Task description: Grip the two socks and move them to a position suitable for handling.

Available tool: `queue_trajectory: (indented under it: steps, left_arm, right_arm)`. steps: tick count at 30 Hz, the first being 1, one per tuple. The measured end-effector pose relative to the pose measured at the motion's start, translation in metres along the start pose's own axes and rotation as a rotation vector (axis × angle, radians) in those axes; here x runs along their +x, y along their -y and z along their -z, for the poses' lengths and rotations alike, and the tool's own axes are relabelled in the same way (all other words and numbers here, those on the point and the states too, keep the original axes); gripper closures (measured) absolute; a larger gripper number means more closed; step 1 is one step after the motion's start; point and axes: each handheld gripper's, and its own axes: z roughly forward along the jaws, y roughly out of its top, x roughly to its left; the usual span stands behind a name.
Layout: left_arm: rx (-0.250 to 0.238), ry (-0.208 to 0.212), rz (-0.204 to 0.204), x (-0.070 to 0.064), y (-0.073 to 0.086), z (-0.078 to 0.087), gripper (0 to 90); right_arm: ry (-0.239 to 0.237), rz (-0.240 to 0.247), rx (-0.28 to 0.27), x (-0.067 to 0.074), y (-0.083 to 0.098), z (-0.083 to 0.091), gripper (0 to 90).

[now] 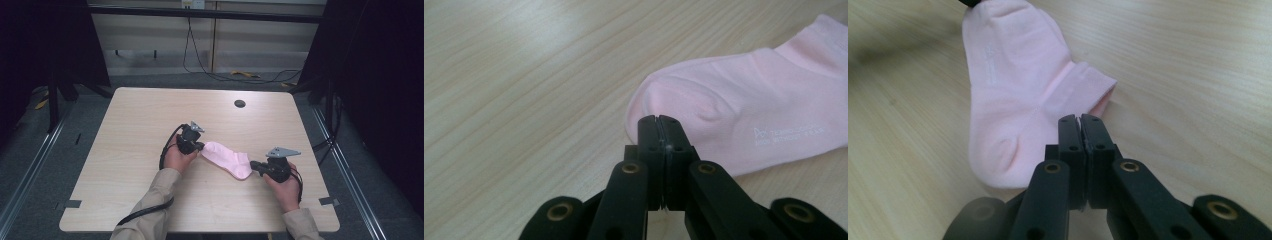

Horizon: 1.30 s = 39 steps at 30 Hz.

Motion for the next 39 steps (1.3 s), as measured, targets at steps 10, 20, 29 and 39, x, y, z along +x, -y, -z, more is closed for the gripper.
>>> queue_trajectory:
  steps: [10,20,29,39]
  left_arm:
    - [0.023,-0.017,0.008,0.003,0.01,-0.006,89.0]
    - [0.014,-0.027,0.002,0.003,0.009,-0.003,89.0]
    - [0.005,-0.044,-0.002,0.003,0.006,-0.005,88.5]
    - [0.003,-0.073,-0.022,0.004,0.008,-0.016,83.0]
  right_arm:
    - [-0.027,-0.008,0.02,0.007,0.003,-0.006,88.4]
    - [-0.018,0.0,0.026,0.007,0.003,-0.007,86.4]
    - [0.002,0.02,0.014,0.008,0.004,-0.004,81.6]
    - [0.009,0.042,0.025,0.011,0.004,-0.006,82.6]
